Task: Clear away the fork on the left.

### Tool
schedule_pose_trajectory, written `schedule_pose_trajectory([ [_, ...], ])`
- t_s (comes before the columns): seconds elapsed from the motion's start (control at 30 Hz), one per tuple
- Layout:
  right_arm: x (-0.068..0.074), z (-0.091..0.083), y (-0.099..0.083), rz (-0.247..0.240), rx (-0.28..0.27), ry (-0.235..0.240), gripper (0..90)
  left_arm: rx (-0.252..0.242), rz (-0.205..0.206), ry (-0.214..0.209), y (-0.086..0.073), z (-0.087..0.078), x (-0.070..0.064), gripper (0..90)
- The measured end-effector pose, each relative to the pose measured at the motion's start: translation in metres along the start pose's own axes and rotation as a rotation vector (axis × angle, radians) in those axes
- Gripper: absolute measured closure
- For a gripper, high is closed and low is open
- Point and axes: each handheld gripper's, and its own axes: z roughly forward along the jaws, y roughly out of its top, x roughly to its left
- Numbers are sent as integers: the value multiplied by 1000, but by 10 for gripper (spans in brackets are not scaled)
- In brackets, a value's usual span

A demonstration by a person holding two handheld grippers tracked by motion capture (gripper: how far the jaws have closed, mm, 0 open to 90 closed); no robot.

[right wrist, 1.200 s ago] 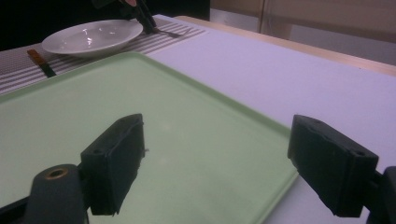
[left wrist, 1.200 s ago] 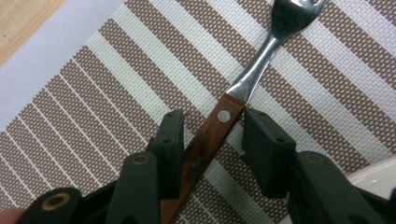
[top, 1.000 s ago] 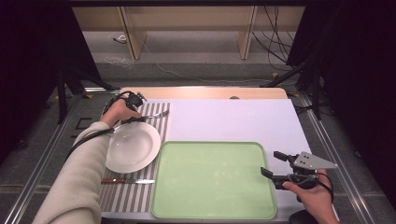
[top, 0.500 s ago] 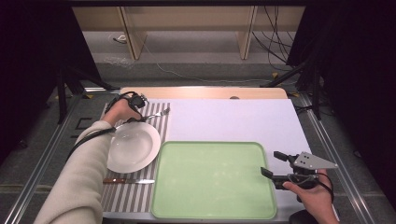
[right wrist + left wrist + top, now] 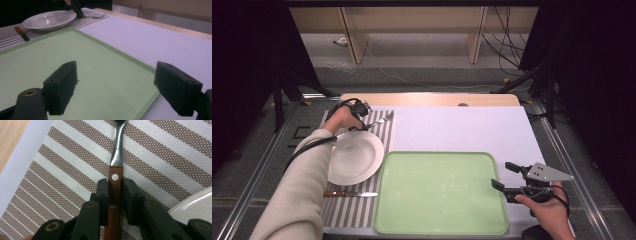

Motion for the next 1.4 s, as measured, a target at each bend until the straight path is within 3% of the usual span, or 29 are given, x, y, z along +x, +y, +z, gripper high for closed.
schedule_pose_trajectory([
  [0.63, 0, 0, 0, -2, 2, 2, 198, 22, 68, 8, 1, -1, -4, 765],
  [1.4, 0, 0, 0, 1, 2, -2, 198, 13, 99, 32, -2, -4, -2, 766],
])
